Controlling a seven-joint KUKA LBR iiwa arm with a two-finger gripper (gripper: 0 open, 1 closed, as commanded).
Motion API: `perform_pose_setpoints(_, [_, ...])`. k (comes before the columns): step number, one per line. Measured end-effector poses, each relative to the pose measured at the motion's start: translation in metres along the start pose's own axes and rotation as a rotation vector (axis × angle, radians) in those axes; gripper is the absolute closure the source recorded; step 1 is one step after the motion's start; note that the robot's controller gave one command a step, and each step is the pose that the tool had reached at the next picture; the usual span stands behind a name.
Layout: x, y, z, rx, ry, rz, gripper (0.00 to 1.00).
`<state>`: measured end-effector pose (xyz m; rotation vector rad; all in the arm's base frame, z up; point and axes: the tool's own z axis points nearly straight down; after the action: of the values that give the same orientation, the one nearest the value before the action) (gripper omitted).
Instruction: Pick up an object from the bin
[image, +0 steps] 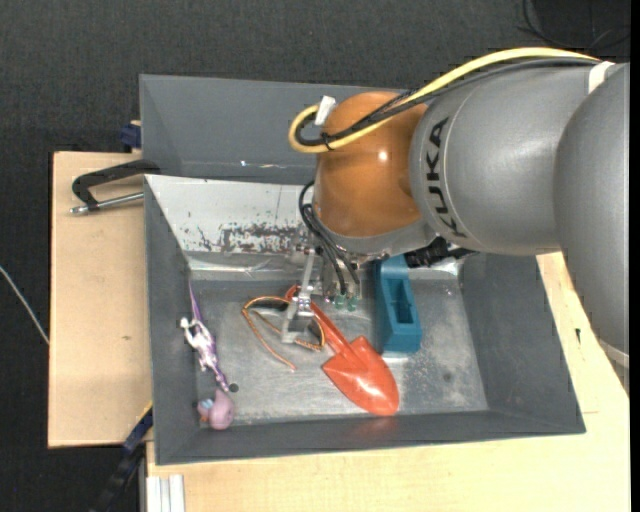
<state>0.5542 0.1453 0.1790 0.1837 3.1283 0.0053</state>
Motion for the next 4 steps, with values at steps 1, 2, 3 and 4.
perform_pose_setpoints(1, [0.003, 0.012, 0.051, 0.0, 0.002, -0.123, 0.0])
perform_pose_setpoints(2, [-0.039, -0.024, 0.101, -0.003, -0.006, -0.214, 1.0])
perform_pose_setpoints(3, [-0.039, -0.024, 0.101, -0.003, -0.006, -0.213, 1.0])
perform_pose_setpoints(4, [-0.029, -0.022, 0.048, 0.002, 0.008, -0.227, 1.0])
